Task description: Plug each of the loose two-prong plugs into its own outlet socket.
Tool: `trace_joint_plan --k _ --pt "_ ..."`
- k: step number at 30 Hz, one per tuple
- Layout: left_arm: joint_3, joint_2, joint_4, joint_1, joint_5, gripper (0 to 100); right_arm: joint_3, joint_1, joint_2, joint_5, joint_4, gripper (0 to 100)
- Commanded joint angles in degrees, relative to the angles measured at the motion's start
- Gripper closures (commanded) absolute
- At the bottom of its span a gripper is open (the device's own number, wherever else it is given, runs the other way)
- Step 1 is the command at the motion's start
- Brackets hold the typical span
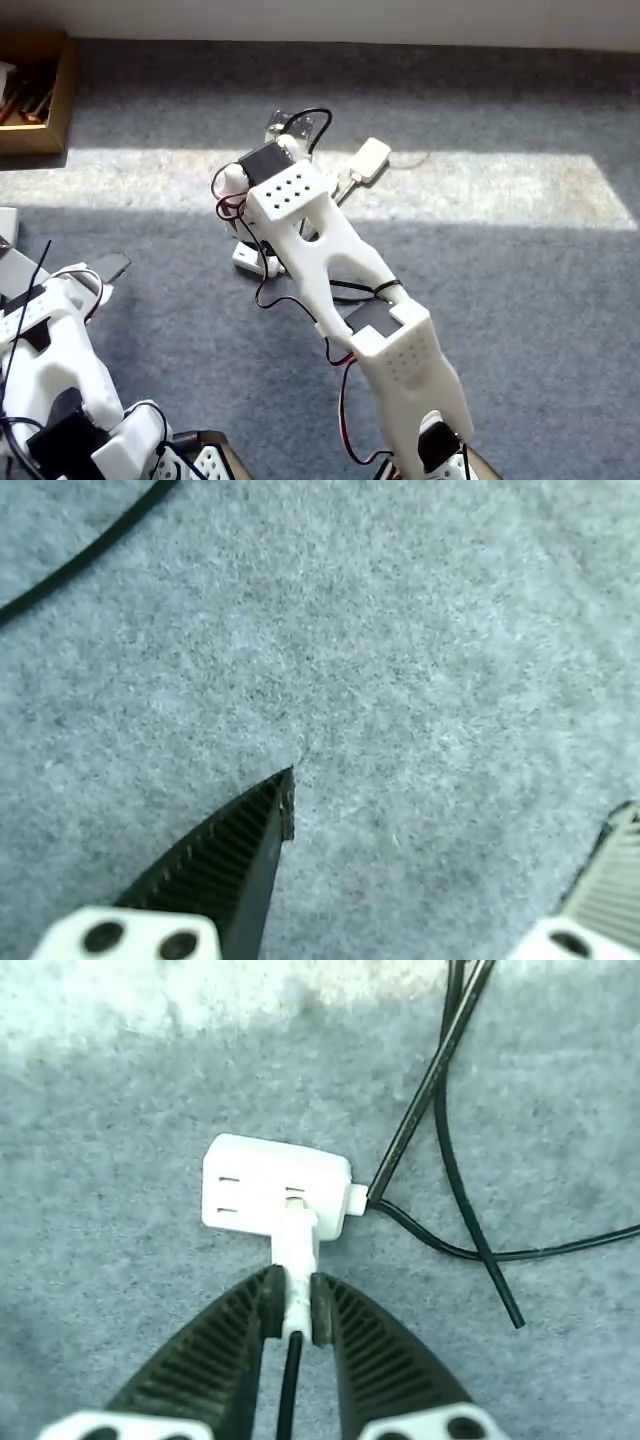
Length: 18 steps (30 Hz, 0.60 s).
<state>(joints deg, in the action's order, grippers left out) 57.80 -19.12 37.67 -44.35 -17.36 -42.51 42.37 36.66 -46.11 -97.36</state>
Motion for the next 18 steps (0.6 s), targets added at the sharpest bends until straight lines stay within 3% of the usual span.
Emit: trace_joint_plan --k 1,18 --pt "-0.2 -1.7 -0.8 0.8 -0.1 56 -1.2 0.2 -0.4 0.7 2.2 99.3" --pt "-0.2 -1.7 -0.8 0.8 -0.1 56 0.0 -3.1 3.0 0.7 4.4 99.3"
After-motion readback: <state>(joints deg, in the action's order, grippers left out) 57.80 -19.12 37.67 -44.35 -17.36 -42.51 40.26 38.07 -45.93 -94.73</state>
